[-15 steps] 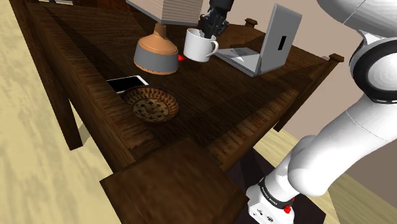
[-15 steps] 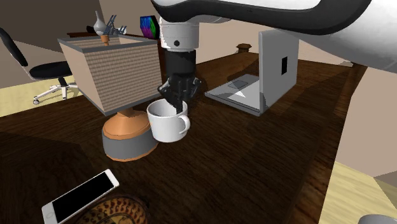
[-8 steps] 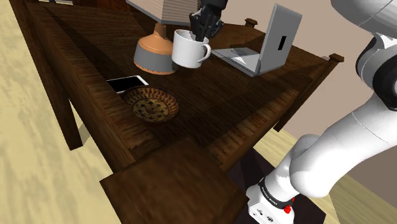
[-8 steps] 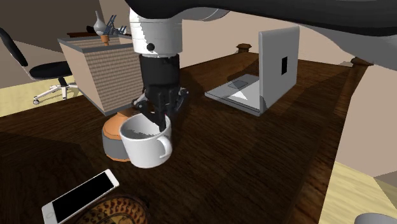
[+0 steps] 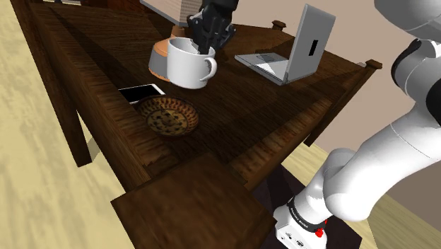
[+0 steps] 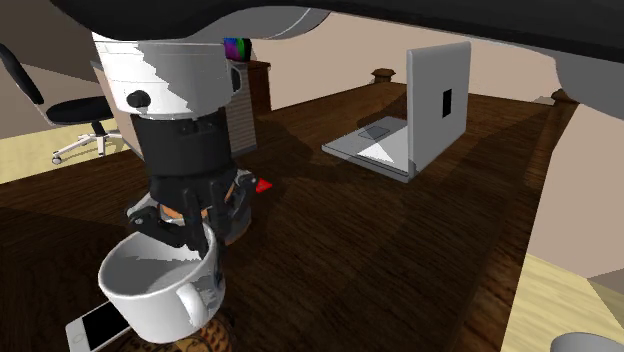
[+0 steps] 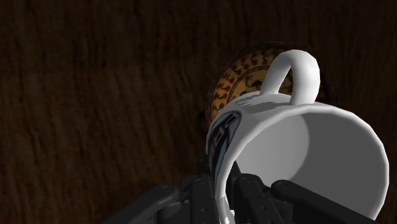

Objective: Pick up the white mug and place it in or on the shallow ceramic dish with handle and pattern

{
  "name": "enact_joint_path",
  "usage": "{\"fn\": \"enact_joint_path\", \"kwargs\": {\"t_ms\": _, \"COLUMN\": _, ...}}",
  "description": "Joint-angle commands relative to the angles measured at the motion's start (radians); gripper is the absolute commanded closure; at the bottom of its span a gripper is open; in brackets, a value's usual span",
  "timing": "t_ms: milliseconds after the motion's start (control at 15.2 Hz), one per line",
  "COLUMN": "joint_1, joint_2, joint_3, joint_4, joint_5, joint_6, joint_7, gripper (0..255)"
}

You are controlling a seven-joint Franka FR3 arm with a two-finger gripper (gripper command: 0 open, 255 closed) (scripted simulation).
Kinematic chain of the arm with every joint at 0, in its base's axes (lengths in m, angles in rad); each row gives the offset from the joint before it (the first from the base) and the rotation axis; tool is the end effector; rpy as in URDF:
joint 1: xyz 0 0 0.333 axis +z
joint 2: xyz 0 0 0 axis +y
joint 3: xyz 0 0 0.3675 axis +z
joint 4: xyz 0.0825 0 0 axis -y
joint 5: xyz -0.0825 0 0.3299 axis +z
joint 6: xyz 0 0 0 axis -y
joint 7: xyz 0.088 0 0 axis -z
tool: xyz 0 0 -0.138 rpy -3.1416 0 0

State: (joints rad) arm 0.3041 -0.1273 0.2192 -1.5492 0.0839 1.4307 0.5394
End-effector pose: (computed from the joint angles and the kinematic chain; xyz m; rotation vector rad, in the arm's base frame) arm 0.3697 0.2386 0.7000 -3.0907 0.0089 0.0359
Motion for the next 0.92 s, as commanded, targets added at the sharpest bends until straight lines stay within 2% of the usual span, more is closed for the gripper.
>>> {"fn": "enact_joint_path", "kwargs": {"t_ms": 0, "joint_1": 0.021, "joint_2": 0.004, "joint_3": 0.028, "joint_4": 0.011, "joint_5": 0.002, "joint_6": -0.003, "joint_7": 0.051, "gripper": 255}}
{"fn": "enact_joint_path", "kwargs": {"t_ms": 132, "joint_1": 0.039, "joint_2": 0.017, "joint_3": 0.054, "joint_4": 0.027, "joint_5": 0.002, "joint_6": -0.004, "joint_7": 0.096, "gripper": 255}}
{"fn": "enact_joint_path", "kwargs": {"t_ms": 858, "joint_1": 0.039, "joint_2": -0.040, "joint_3": 0.050, "joint_4": -0.187, "joint_5": 0.015, "joint_6": 0.155, "joint_7": 0.076, "gripper": 255}}
